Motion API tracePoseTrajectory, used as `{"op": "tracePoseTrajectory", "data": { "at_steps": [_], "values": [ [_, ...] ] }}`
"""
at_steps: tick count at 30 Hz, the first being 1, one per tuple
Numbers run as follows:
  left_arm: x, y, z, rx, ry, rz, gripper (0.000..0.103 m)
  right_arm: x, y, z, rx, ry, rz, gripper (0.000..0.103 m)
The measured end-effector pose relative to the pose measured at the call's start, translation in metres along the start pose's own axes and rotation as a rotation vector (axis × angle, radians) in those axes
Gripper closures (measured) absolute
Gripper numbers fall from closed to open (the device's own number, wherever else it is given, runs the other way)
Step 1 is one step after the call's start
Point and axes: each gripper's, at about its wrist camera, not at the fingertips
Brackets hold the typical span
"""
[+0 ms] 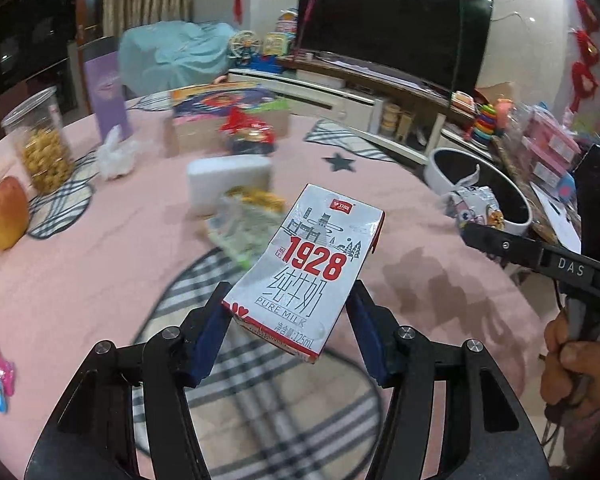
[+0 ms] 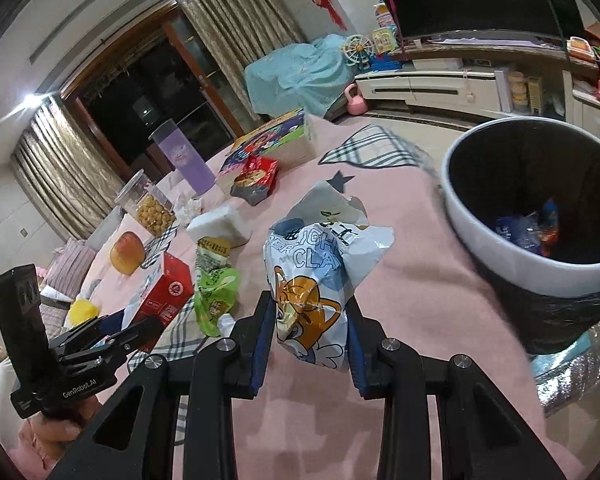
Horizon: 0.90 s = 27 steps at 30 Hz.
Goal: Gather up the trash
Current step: 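Carry the milk carton and cartoon snack bag over the trash bin with both tools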
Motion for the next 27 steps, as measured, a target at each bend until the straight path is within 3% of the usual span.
{"op": "tracePoseTrajectory", "data": {
  "at_steps": [12, 27],
  "values": [
    [0.067, -0.026, 0.025, -0.027, 0.036, 0.067, 0.045, 0.037, -0.010, -0.032, 0.044, 0.055, 0.034, 0.070],
    [0.122, -0.046, 0.049, -0.049, 0.071, 0.120, 0.045, 0.080, -0.030, -0.058, 0.093, 0.113, 0.078, 0.070]
  ]
}}
Point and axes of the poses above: each gripper's, at about its wrist camera, not at the fingertips, and z roughly the way its jaws point, x to its right, y to its underside, and after that the axes turned 2 degrees about z, right-handed
